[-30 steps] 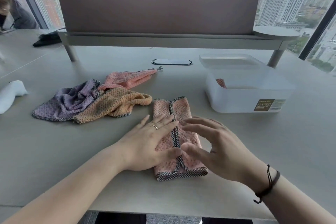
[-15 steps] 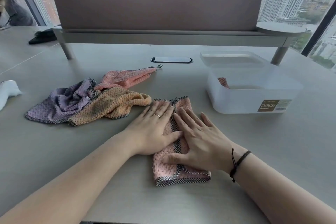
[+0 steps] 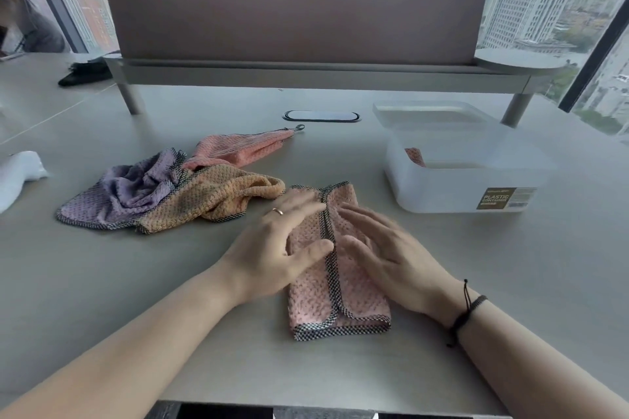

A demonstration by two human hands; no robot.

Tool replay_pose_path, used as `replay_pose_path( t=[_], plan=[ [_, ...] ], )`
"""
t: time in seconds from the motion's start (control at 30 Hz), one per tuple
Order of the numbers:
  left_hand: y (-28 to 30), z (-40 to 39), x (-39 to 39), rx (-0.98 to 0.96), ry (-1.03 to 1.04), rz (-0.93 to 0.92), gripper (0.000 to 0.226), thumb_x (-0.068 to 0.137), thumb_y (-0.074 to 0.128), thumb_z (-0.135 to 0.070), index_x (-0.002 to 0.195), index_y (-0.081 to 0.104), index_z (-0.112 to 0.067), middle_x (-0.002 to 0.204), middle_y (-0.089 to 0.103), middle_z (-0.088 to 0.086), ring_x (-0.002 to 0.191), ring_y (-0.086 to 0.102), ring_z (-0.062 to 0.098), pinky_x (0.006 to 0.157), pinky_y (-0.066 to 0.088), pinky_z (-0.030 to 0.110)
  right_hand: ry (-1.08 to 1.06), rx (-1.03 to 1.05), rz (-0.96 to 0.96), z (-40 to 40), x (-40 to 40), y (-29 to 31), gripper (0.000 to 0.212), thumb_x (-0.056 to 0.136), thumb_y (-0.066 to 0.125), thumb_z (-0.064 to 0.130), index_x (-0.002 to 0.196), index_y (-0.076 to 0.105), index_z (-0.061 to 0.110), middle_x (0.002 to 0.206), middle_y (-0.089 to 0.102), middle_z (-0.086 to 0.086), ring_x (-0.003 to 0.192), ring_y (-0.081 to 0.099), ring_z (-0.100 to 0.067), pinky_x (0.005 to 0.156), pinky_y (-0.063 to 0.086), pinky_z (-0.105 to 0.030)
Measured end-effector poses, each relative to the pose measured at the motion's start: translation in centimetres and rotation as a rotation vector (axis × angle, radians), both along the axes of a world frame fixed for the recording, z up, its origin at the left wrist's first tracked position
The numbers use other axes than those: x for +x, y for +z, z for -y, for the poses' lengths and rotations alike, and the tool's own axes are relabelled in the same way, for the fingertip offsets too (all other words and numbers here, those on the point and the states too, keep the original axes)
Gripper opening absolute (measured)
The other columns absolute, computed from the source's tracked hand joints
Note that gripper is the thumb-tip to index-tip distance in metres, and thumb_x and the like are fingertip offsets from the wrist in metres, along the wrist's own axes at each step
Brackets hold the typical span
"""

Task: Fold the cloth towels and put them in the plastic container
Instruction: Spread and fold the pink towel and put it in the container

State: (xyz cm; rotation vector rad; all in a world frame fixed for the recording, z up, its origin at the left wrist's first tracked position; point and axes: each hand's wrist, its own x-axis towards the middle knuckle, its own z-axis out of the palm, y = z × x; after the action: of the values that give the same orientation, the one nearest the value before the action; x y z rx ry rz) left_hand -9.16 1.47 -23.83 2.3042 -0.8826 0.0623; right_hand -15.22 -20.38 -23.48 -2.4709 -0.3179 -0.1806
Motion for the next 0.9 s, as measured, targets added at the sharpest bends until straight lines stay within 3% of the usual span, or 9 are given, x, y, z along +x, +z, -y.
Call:
replay_pose_path(
  t=[0.07,0.1,0.17,0.23,0.33,0.5,0.67,0.77,0.9],
  plan=[
    [-0.1,-1.1,-1.2,-0.076,-0.067,0.045,0.055,0.085,0.062,-0.058,0.132,0.059,-0.03,0.146,0.048,-0.011,0.143,0.032,0.006,0.118,0.03,0.039,0.036,0.092,0.074,1.4,-1.0,-0.5,0.03,0.097,0.057,0.022,0.123,0.066,0.035,0.143,0.052,0.02,0.136,0.04,0.005,0.113,0.036,-0.031],
    [-0.2,-1.6,-1.7,-0.084,-0.101,0.063,0.047,0.084,0.068,-0.052,0.126,0.063,-0.031,0.139,0.052,-0.013,0.139,0.038,0.007,0.115,0.033,0.038,0.064,0.093,0.093,2.1,-1.5,-0.8,0.039,0.091,0.058,0.006,0.113,0.071,0.036,0.138,0.057,0.02,0.134,0.043,0.004,0.111,0.039,-0.032],
    [-0.3,-2.6,-2.6,-0.059,-0.169,0.071,0.038,0.082,0.076,-0.043,0.117,0.067,-0.032,0.13,0.055,-0.015,0.133,0.044,0.008,0.11,0.037,0.035,0.132,0.053,0.089,3.1,-2.6,-1.1,0.053,0.079,0.054,-0.005,0.104,0.072,0.037,0.133,0.06,0.022,0.135,0.044,0.0,0.111,0.041,-0.035],
    [-0.3,-3.3,-3.1,-0.03,-0.225,0.067,0.03,0.081,0.078,-0.04,0.109,0.071,-0.033,0.126,0.057,-0.015,0.13,0.047,0.009,0.107,0.041,0.037,0.193,0.01,0.073,3.6,-3.4,-1.2,0.053,0.076,0.054,-0.002,0.104,0.071,0.04,0.134,0.059,0.024,0.137,0.043,-0.002,0.111,0.04,-0.039],
    [-0.4,-3.7,-3.5,-0.037,-0.261,0.049,0.018,0.081,0.08,-0.038,0.097,0.078,-0.031,0.121,0.063,-0.016,0.126,0.053,0.008,0.104,0.045,0.037,0.24,-0.042,0.037,3.7,-4.4,-0.9,0.042,0.081,0.056,0.017,0.108,0.071,0.046,0.135,0.056,0.03,0.14,0.038,0.0,0.114,0.037,-0.039],
    [-0.3,-3.6,-3.8,-0.014,-0.248,0.038,0.019,0.083,0.076,-0.042,0.098,0.079,-0.031,0.121,0.067,-0.021,0.127,0.052,-0.001,0.108,0.041,0.028,0.248,-0.116,0.092,3.2,-5.0,-0.8,0.039,0.079,0.065,0.033,0.115,0.068,0.049,0.133,0.056,0.033,0.136,0.041,0.003,0.111,0.039,-0.036],
    [0.4,-3.9,-4.4,0.049,-0.269,0.03,0.046,0.076,0.075,-0.062,0.112,0.074,-0.032,0.132,0.059,-0.021,0.134,0.042,-0.004,0.112,0.032,0.018,0.199,-0.162,0.25,2.6,-5.4,-1.0,0.021,0.086,0.067,0.032,0.105,0.072,0.039,0.116,0.065,0.026,0.111,0.058,-0.002,0.09,0.05,-0.037],
    [0.6,-4.0,-4.8,0.13,-0.281,0.116,0.061,0.068,0.073,-0.074,0.115,0.071,-0.035,0.135,0.056,-0.022,0.136,0.04,-0.002,0.111,0.035,0.026,0.169,-0.175,0.292,2.5,-5.5,-1.0,0.013,0.089,0.064,0.029,0.098,0.074,0.03,0.105,0.066,0.022,0.096,0.059,-0.01,0.082,0.05,-0.035],
    [0.6,-3.7,-5.2,0.09,-0.246,0.204,0.053,0.07,0.078,-0.065,0.112,0.072,-0.032,0.122,0.06,-0.017,0.123,0.051,0.005,0.099,0.047,0.035,0.123,-0.038,0.243,1.9,-5.3,-0.8,0.017,0.089,0.065,0.032,0.08,0.074,0.02,0.089,0.065,0.016,0.083,0.058,-0.009,0.074,0.05,-0.03]
  ],
)
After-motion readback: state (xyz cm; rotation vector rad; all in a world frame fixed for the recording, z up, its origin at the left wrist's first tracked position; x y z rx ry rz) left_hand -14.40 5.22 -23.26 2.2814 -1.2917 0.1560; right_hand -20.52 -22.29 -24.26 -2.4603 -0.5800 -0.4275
